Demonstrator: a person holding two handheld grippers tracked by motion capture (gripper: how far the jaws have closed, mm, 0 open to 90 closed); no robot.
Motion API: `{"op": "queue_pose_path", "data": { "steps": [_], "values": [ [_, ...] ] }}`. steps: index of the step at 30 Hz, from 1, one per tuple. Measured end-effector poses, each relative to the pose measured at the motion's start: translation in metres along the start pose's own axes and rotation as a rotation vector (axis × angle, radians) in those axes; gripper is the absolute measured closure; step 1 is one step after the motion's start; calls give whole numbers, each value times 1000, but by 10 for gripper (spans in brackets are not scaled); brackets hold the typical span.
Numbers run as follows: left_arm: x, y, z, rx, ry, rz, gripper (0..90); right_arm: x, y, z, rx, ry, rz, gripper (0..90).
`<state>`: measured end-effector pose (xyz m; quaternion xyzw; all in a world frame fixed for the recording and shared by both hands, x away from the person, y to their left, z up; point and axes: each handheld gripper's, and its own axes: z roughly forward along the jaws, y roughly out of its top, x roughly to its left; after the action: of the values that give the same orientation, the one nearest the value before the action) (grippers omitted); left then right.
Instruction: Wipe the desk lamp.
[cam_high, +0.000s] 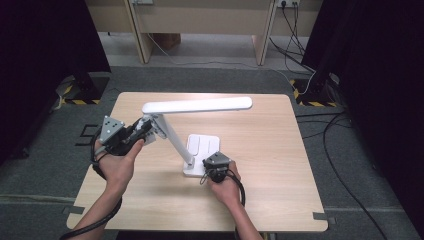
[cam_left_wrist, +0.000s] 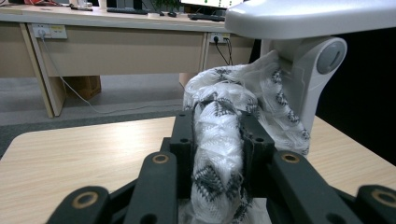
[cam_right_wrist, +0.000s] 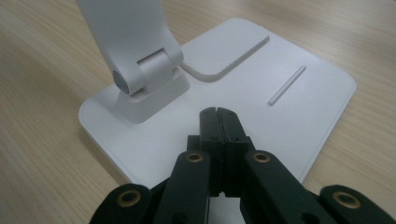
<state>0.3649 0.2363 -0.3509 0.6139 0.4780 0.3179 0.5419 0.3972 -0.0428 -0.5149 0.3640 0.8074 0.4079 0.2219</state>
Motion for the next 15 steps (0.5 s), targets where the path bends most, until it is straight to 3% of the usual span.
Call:
{"op": "queue_pose_path", "data": {
  "steps": [15],
  "values": [
    [0,-7,5,10,-5,1,707,0,0,0,0,-1,-2,900]
  ]
}}
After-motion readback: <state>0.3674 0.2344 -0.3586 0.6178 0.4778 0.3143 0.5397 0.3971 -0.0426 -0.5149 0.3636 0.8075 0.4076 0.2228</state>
